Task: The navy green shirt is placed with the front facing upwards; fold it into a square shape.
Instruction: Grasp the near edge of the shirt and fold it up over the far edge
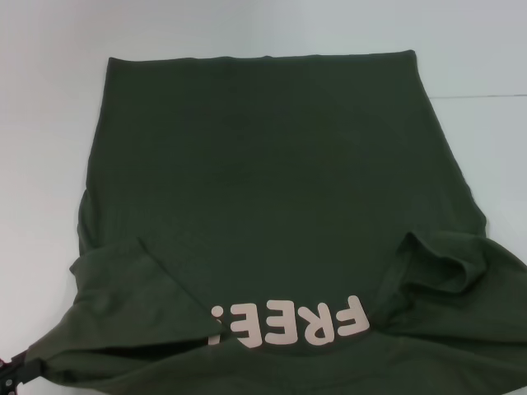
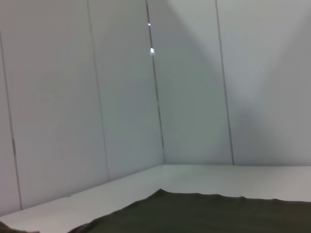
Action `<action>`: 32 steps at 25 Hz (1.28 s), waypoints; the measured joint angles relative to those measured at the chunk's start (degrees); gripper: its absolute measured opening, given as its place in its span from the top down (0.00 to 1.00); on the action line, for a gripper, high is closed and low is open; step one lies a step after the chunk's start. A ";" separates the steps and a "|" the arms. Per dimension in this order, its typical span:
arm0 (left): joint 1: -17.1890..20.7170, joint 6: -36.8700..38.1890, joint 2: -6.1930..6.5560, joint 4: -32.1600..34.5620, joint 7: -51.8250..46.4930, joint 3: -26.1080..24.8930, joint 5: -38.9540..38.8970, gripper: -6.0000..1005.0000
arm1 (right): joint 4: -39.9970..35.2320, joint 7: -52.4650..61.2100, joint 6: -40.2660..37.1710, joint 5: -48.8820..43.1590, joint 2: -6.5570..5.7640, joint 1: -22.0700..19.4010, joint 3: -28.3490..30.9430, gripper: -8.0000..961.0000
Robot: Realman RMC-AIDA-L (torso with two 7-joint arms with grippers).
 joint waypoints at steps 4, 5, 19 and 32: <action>-0.36 -0.07 -0.02 -0.33 0.29 -0.31 -0.06 0.97 | 1.23 -0.03 0.21 1.70 -0.06 0.06 -2.05 0.96; -0.58 -0.15 -0.01 -0.51 0.10 -0.40 -0.18 0.97 | 1.57 -0.04 0.28 1.69 -0.11 0.45 -2.35 0.96; -3.43 -2.39 0.03 -5.40 -2.75 -1.53 -2.49 0.97 | 3.01 1.09 0.81 1.58 -0.14 6.27 -4.70 0.96; -4.80 -13.41 -0.43 -12.42 -5.82 -8.63 -12.03 0.97 | 2.36 15.01 5.88 2.59 -0.57 12.90 5.44 0.96</action>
